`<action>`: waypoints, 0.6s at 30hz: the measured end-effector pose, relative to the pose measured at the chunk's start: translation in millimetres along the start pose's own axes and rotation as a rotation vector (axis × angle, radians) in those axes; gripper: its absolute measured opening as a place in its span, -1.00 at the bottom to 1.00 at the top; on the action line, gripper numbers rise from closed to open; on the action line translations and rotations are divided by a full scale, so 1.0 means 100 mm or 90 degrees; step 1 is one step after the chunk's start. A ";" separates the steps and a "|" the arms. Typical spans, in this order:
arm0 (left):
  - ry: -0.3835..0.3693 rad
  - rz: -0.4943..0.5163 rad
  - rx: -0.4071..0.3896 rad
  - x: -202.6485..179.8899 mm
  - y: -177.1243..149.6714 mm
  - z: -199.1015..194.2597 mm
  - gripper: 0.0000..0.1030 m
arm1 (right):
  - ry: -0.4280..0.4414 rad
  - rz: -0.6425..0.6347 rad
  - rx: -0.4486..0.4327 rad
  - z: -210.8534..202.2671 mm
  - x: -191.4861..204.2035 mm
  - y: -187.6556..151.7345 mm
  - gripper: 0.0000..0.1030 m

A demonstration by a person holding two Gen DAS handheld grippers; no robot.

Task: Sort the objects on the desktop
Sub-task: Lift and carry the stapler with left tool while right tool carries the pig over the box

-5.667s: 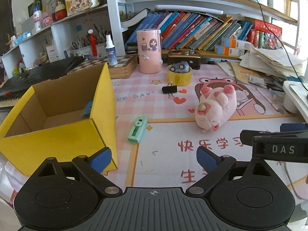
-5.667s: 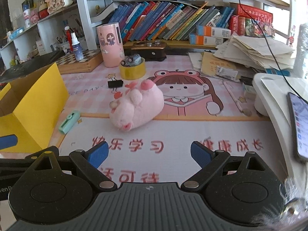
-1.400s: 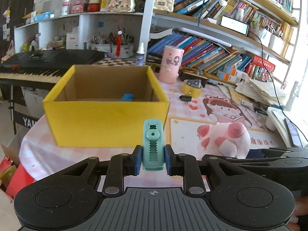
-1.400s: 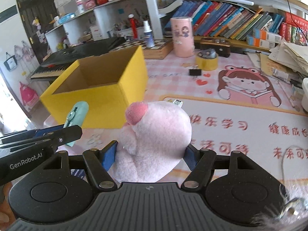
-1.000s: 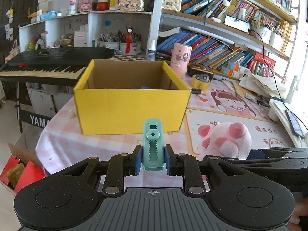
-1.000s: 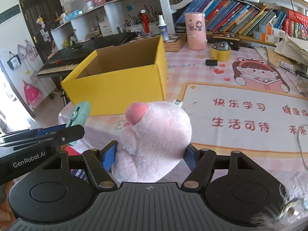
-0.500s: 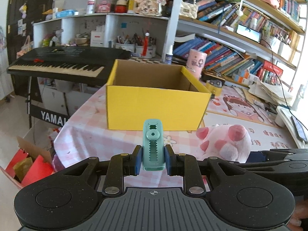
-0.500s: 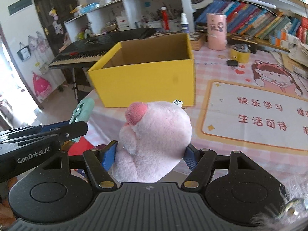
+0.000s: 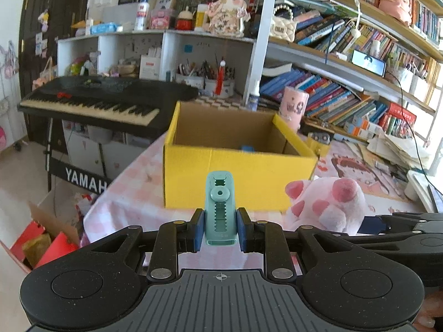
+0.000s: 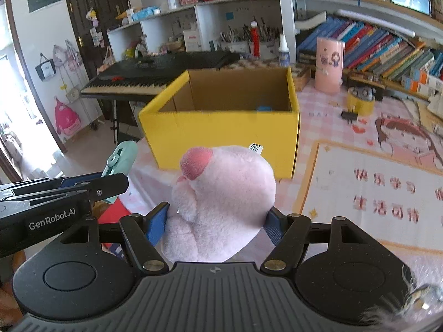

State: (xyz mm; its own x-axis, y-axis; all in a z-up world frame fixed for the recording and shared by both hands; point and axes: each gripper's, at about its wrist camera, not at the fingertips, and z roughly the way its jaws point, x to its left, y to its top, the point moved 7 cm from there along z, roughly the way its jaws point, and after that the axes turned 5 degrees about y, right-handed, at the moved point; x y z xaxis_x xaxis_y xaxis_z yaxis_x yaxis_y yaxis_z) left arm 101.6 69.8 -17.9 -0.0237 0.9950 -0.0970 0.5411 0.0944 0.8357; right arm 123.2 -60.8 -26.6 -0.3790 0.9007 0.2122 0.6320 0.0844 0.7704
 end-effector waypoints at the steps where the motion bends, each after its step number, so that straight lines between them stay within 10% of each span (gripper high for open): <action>1: 0.001 0.002 -0.007 -0.01 0.05 0.02 -0.56 | 0.001 -0.002 -0.008 0.00 -0.02 0.05 0.32; 18: 0.049 -0.007 -0.058 -0.19 0.81 0.69 -0.56 | 0.027 -0.026 -0.109 0.32 -0.55 1.20 0.32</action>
State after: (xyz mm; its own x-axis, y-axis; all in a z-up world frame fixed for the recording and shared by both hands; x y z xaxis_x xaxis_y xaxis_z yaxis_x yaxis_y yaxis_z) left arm 204.2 56.4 14.5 -0.0963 0.9930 -0.0678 0.4614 0.1049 0.8810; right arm 241.5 -86.5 35.2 -0.4324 0.8792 0.2003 0.4917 0.0437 0.8696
